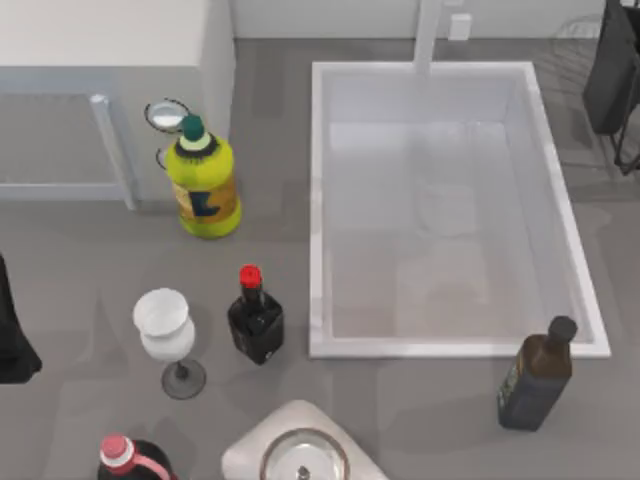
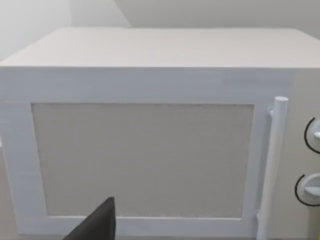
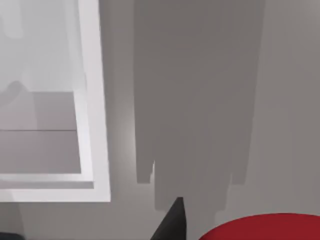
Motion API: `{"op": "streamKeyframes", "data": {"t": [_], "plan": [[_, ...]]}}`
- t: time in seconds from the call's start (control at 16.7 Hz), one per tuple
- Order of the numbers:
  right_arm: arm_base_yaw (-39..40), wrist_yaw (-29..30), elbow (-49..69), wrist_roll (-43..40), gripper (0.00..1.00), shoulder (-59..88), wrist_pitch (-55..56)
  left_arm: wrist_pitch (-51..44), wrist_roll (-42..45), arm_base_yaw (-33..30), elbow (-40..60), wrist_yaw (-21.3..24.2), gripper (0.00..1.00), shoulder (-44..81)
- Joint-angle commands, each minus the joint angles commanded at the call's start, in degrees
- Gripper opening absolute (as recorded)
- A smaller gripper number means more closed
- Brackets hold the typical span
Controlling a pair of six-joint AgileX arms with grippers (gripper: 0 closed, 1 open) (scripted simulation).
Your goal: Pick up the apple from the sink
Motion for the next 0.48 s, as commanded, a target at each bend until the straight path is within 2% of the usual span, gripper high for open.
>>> {"op": "streamKeyframes", "data": {"t": [0.24,0.48], "plan": [[0.2,0.1,-2.2,0.2,0.00,0.3,2.2,0.0,0.0,0.0,0.0,0.0,1.00,0.0],[0.2,0.0,-11.4,0.2,0.00,1.0,12.7,0.0,0.0,0.0,0.0,0.0,1.00,0.0]]}}
